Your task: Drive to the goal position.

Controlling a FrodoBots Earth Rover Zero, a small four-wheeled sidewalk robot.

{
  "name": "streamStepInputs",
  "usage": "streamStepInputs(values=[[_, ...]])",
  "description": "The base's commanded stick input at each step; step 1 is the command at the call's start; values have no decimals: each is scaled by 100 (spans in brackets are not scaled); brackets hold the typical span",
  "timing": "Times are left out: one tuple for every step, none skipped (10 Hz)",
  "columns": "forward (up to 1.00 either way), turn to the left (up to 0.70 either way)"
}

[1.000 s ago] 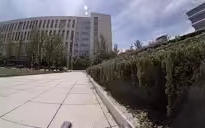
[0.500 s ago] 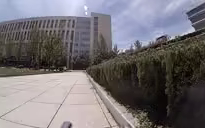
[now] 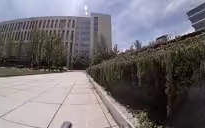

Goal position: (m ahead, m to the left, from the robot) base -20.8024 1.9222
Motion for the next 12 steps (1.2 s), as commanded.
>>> streamStepInputs(values=[[10,0],[10,0],[10,0],[10,0],[10,0],[10,0],[10,0],[10,0],[10,0],[10,0],[10,0],[10,0]])
